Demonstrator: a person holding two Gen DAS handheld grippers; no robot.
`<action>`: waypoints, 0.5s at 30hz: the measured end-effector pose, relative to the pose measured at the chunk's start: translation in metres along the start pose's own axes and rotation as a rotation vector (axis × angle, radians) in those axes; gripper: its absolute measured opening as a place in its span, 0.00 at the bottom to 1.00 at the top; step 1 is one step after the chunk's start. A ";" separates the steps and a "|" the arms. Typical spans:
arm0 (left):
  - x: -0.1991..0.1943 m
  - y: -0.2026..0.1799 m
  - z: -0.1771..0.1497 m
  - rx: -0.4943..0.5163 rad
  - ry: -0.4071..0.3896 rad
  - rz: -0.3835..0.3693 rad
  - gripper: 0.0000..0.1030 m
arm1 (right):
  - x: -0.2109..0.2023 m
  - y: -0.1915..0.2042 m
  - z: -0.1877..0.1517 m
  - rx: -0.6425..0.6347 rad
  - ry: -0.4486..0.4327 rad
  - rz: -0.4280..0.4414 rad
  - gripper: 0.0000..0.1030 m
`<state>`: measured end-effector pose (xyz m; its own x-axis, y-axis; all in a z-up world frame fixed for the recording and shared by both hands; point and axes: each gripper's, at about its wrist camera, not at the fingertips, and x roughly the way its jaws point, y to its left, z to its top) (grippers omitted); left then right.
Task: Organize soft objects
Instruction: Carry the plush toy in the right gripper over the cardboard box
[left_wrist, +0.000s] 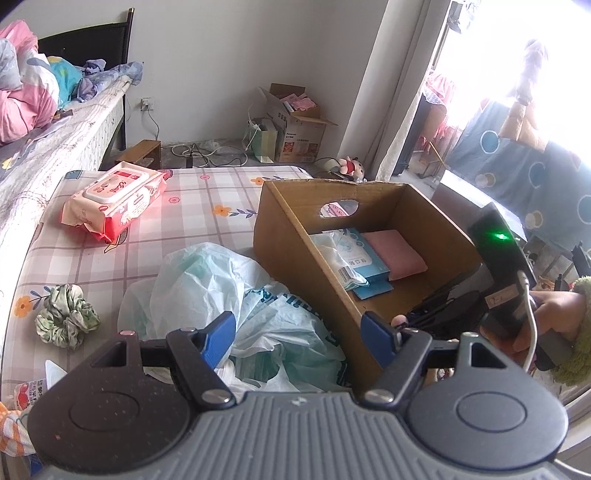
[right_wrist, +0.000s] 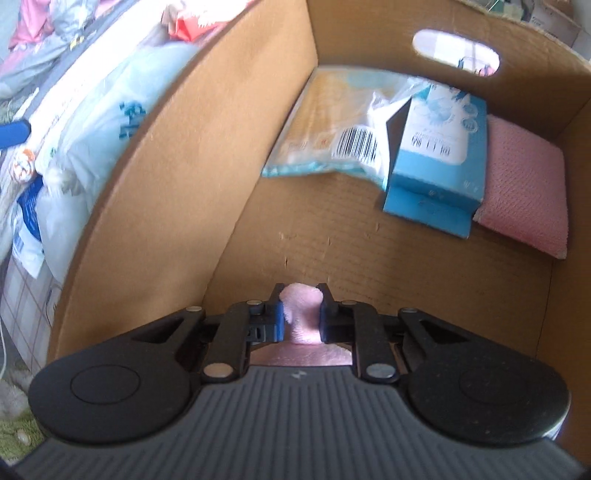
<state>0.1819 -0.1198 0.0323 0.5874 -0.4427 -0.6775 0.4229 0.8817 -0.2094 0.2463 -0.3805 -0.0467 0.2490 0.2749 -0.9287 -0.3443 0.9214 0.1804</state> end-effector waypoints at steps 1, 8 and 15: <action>0.000 0.000 0.000 0.000 0.001 0.001 0.73 | -0.004 -0.001 0.002 0.003 -0.018 0.010 0.14; 0.000 0.001 -0.001 -0.004 0.007 0.015 0.73 | -0.020 0.013 0.026 0.001 -0.155 0.078 0.14; -0.001 0.001 0.000 0.003 0.015 0.030 0.73 | 0.002 0.009 0.059 0.016 -0.196 0.143 0.17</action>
<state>0.1819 -0.1187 0.0325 0.5897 -0.4138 -0.6936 0.4071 0.8940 -0.1873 0.2973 -0.3556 -0.0274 0.3699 0.4498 -0.8129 -0.3750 0.8728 0.3123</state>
